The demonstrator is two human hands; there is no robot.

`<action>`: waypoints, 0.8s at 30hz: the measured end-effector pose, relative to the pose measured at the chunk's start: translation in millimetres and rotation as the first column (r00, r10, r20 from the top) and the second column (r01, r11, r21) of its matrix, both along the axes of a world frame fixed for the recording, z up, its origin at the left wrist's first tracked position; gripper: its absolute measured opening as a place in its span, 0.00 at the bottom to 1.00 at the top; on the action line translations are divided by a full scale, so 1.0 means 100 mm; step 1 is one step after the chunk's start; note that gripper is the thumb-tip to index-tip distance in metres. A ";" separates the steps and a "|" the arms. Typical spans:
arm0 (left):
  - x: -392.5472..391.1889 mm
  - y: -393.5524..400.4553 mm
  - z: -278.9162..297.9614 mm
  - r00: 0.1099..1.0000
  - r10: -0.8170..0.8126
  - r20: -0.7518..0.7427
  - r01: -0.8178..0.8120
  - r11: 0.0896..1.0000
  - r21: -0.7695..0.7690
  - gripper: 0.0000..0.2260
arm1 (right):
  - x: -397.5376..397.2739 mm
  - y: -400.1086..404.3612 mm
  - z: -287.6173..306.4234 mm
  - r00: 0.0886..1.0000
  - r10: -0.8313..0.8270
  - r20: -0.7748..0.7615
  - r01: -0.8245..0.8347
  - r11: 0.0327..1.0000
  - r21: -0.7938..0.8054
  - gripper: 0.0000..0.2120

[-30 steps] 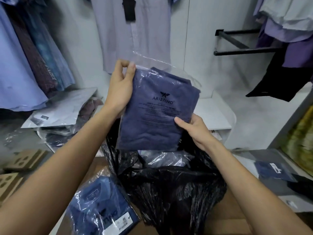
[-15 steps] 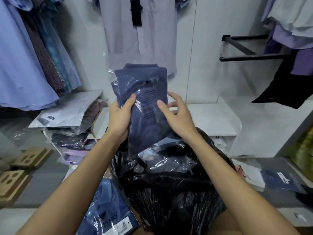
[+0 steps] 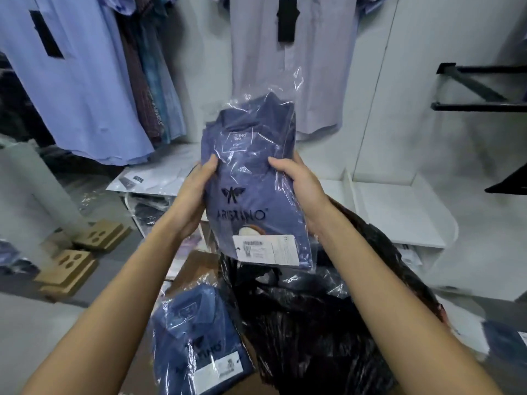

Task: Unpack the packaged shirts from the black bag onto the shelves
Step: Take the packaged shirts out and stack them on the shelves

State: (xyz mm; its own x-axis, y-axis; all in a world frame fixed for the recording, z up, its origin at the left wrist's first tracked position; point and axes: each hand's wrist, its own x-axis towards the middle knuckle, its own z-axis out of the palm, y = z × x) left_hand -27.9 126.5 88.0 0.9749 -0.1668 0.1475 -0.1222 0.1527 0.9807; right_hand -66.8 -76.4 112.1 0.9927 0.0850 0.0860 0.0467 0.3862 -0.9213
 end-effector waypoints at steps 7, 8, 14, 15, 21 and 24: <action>-0.38 0.80 -0.58 0.935 0.341 -0.097 -0.349 0.934 -0.078 0.23 | 0.14 0.68 -0.53 0.988 0.063 -0.144 -0.124 0.875 -0.468 0.23; -0.44 0.89 -0.72 0.919 0.368 -0.142 -0.379 0.923 -0.060 0.21 | 0.12 0.78 -0.67 0.985 0.083 -0.152 -0.152 0.835 -0.529 0.24; -0.92 1.30 -1.59 0.799 0.483 -0.358 -0.496 0.866 0.062 0.17 | -0.04 1.26 -1.57 0.977 0.080 -0.196 -0.205 0.586 -0.784 0.16; -0.97 1.34 -1.74 0.772 0.501 -0.390 -0.514 0.854 0.079 0.17 | -0.08 1.32 -1.73 0.975 0.068 -0.211 -0.212 0.558 -0.802 0.16; -1.17 1.39 -2.54 0.632 0.534 -0.561 -0.536 0.825 0.182 0.18 | -0.18 1.53 -2.49 0.958 0.005 -0.286 -0.258 0.453 -0.854 0.28; -1.22 1.41 -2.85 0.583 0.578 -0.571 -0.475 0.812 0.339 0.19 | -0.19 1.60 -2.71 0.939 0.057 -0.340 -0.335 0.383 -0.861 0.36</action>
